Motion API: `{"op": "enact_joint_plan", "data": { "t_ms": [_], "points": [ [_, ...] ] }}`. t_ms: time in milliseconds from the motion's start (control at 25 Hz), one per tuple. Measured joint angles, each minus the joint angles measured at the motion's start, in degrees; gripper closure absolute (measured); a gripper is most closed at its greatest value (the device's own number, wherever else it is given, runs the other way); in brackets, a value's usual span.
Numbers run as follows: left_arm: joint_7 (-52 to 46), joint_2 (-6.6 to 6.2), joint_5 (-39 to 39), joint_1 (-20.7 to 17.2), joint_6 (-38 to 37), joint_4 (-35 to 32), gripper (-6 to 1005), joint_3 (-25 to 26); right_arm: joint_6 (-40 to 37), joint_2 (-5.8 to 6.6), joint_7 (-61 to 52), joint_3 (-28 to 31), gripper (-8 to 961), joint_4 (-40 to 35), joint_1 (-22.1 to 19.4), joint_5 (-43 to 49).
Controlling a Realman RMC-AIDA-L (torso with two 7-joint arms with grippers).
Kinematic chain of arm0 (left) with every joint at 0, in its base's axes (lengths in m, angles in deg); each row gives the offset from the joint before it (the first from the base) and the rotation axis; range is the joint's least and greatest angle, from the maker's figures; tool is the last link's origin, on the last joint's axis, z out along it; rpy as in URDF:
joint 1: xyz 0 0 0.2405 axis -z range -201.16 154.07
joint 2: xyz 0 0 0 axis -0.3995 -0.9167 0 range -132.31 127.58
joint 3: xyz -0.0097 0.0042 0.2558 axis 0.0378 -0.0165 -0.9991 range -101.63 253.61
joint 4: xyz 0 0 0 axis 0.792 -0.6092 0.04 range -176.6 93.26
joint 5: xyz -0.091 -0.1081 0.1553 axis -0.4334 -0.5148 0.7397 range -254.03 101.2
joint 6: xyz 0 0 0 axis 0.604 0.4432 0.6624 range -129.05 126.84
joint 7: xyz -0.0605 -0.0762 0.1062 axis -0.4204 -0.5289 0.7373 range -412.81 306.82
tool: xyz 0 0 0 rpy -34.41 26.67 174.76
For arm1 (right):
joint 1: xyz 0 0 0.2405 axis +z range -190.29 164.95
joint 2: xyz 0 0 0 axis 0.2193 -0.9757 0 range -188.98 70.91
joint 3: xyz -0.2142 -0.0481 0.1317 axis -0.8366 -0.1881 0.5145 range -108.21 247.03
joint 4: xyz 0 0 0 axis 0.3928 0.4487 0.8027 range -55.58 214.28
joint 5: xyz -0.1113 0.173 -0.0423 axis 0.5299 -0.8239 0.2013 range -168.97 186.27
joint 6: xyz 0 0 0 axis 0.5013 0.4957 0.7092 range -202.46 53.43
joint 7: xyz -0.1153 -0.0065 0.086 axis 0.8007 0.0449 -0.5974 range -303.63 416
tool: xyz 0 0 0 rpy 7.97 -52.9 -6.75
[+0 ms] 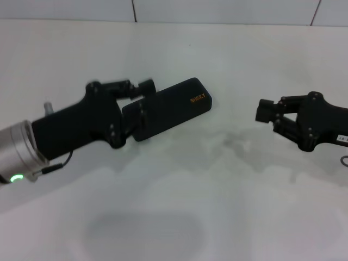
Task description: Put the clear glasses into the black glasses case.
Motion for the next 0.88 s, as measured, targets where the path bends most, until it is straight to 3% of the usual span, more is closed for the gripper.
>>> {"op": "enact_joint_plan", "data": {
  "t_ms": [240, 440, 680, 880],
  "points": [
    [-1.45, 0.53, 1.41, -3.54, 0.88, -1.38, 723, 0.27, -1.01, -0.08, 0.03, 0.03, 785, -4.76, 0.65, 4.85],
    [-1.54, 0.9, 1.58, -6.22, 0.88, -5.74, 524, -0.05, -0.44, -0.33, -0.28, 0.09, 667, -6.0, 0.96, 5.07],
    [-1.95, 0.49, 3.72, -6.57, 0.4, -6.36, 274, -0.08, -0.23, -0.61, 0.36, -1.24, 531, -6.1, 1.43, 5.03],
    [-1.76, 0.55, 6.6, -6.54, 0.44, -6.39, 149, 0.12, 0.24, -0.79, 1.91, -1.35, 420, -5.75, 1.46, 4.71]
  ]
}}
